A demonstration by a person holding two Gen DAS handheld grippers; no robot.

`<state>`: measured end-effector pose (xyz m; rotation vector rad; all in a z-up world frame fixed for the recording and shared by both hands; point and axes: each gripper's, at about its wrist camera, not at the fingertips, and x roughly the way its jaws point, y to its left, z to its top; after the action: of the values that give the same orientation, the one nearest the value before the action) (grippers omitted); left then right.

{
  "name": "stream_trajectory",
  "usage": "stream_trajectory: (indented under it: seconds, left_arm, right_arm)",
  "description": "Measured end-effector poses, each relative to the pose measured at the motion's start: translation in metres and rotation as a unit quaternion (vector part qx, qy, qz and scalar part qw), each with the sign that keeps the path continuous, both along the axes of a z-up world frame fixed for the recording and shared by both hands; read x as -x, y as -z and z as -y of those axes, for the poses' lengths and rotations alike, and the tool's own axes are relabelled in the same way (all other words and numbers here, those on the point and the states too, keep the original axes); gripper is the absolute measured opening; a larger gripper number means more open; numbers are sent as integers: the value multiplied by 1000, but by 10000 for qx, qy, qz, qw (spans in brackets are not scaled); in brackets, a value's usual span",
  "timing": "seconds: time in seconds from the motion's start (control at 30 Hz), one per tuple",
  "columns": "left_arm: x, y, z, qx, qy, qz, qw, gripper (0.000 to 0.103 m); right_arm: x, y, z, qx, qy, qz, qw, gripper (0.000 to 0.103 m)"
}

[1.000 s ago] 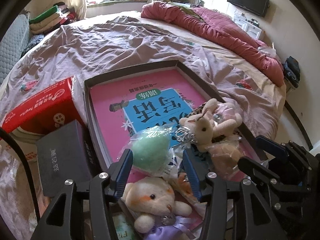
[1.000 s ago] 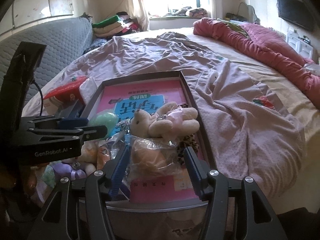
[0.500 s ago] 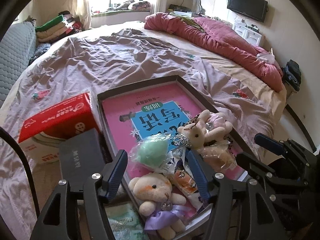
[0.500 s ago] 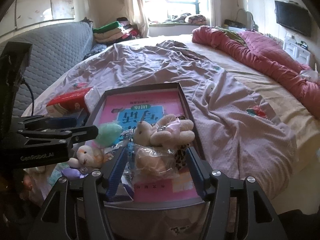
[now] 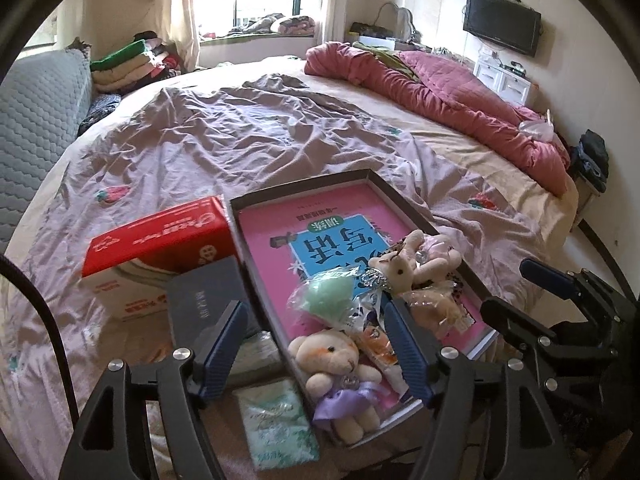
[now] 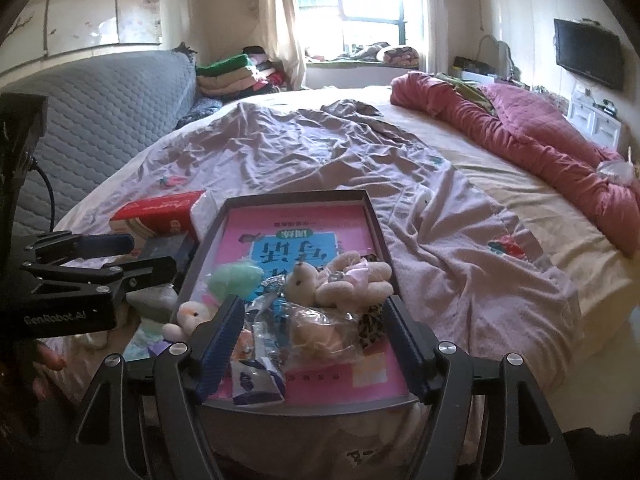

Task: Organize soft objects
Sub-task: 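Move both open tools back from the tray toward the remaining pile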

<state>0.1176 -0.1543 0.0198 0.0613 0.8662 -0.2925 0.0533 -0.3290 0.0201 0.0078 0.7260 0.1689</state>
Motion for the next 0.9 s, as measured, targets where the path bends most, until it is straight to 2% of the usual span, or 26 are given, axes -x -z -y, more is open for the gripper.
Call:
stream_trajectory:
  seconds: [0.57,0.67,0.9]
  left_arm:
    - [34,-36,-37,56,-290,192,9994,77]
    - [39,-42,-42,37,-331,249,9991,77]
    - [49,-50,-69,63,-537,256,9982,77]
  right_arm:
    - [24,-44,-16,-38,-59,438,9990,76]
    - [28,-51,-20,-75,-102,504,9987,81]
    - [35,-64,-34,-97,-244,602,9978,81]
